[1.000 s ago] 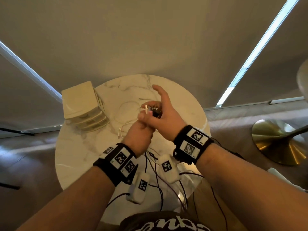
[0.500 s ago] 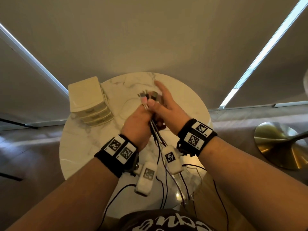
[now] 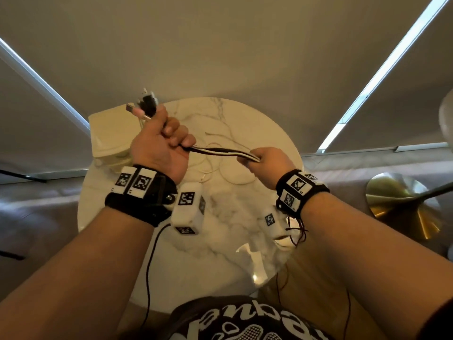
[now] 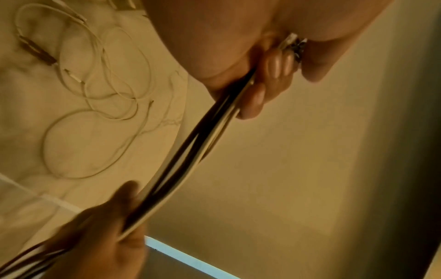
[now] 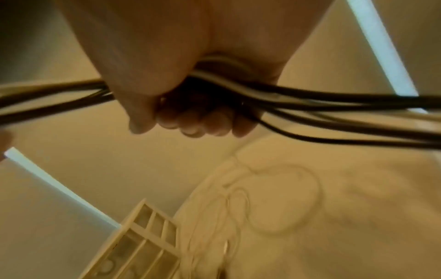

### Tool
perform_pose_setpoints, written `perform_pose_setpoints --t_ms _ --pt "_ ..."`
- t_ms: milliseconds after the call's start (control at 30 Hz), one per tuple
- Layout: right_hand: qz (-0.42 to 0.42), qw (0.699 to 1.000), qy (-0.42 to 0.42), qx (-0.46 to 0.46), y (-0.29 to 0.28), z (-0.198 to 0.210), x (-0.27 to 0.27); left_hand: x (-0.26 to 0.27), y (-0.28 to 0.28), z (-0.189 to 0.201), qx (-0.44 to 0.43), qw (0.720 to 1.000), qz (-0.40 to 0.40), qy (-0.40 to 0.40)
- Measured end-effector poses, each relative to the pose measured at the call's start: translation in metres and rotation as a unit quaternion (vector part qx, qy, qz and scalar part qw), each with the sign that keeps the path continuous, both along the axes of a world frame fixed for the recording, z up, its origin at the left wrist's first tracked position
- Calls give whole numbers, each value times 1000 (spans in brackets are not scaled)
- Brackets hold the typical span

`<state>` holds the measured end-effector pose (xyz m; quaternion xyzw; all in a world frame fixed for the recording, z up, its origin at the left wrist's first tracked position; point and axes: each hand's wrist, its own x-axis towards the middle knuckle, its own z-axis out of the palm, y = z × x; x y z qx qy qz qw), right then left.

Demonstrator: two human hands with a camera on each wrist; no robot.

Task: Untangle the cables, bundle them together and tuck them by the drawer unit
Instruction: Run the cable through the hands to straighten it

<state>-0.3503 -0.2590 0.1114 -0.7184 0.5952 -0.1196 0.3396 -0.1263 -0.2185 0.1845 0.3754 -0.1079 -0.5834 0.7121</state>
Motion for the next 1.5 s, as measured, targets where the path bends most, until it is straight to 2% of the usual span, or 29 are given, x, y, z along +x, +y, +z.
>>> perform_pose_setpoints --t_ms 67,133,200,267,367,533,633,700,800,900,967,1000,1100,1167,1267,1367,1433,1500 --pt "12 992 -20 126 12 -12 -4 7 -3 4 -1 1000 14 -17" --pt "44 979 24 197 25 -32 -16 11 -5 7 2 999 39 -21" --pt "26 975 36 218 35 -57 -34 16 -7 9 3 998 67 -7" --pt "-19 970 -2 241 41 -82 -54 24 -9 9 -1 996 88 17" --pt "-36 963 -20 267 45 -97 -71 35 -12 8 -4 992 119 33" --pt "-3 969 142 201 36 -109 -88 53 -16 16 -13 988 144 50" --pt "38 948 243 204 33 -120 -97 59 -15 21 -4 987 154 56" --pt "66 935 278 211 30 -118 -97 56 -13 21 5 988 152 39" --pt "86 954 200 207 20 -106 -82 46 -10 13 24 988 149 -4" --pt "101 990 53 87 7 -73 -43 31 -9 4 45 989 140 -25" --pt "144 989 -3 -14 2 -41 -6 20 -7 -1 51 991 118 -27" --pt "162 986 -30 -29 2 -26 14 13 -5 -5 52 993 101 -27" --pt "190 970 -138 57 11 -4 59 -7 0 -8 45 997 49 -27" --pt "174 969 -142 108 22 -8 71 -11 1 -5 33 998 40 -32" --pt "155 977 -22 144 34 -38 54 -2 5 -5 19 998 54 -38" --pt "185 965 72 169 30 -60 27 -2 16 -17 52 994 58 -75" --pt "201 965 27 168 21 -54 21 -8 23 -27 85 986 50 -133" --pt "196 963 -116 142 15 -33 29 -13 30 -36 100 975 26 -196"
